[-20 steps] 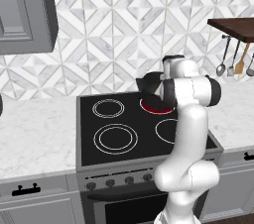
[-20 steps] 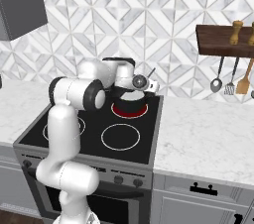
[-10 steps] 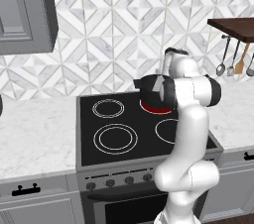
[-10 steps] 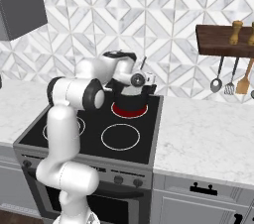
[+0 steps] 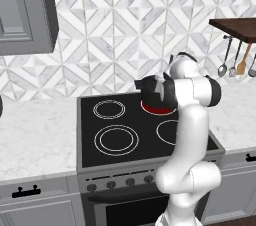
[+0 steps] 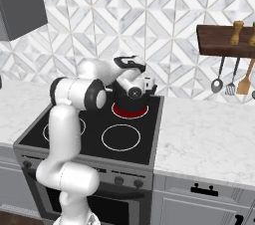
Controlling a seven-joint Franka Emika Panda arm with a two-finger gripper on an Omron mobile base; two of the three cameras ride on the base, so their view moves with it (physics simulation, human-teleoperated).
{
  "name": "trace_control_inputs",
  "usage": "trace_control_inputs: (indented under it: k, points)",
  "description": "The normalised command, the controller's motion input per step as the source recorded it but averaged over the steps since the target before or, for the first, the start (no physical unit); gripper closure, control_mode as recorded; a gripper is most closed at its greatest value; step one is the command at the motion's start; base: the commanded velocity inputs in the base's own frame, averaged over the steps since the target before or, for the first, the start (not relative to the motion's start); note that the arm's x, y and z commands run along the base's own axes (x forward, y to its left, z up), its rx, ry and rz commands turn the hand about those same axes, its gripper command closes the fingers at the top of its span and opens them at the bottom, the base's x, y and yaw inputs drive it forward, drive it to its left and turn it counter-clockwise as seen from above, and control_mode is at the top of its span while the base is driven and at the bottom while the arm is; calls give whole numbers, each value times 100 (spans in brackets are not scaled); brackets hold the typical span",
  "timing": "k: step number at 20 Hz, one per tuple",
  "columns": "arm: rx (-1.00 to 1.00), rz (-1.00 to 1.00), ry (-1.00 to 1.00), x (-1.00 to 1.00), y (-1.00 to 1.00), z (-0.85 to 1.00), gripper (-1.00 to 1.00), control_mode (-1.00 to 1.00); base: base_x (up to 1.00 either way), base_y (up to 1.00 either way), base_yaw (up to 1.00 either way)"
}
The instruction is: Put the lemon wedge and corn in the pot. Retrieve the spatula and lightly stir the vegetables in the pot.
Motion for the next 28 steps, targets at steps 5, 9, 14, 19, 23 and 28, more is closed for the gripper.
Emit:
trace_control_inputs:
  k: [5, 9, 14, 19, 23, 28]
  points:
    - [-6, 2, 9, -10, 2, -78, 100, -100, 0, 0, 0]
    - [7, 3, 30, -2, 37, 13, 100, -100, 0, 0, 0]
    - [23, 0, 44, 15, 37, 54, 100, -100, 0, 0, 0]
    - [22, 0, 36, 0, -12, 14, 100, -100, 0, 0, 0]
    - [0, 0, 7, 21, -79, -44, 100, -100, 0, 0, 0]
    - [0, 0, 1, 36, -100, -48, 100, -100, 0, 0, 0]
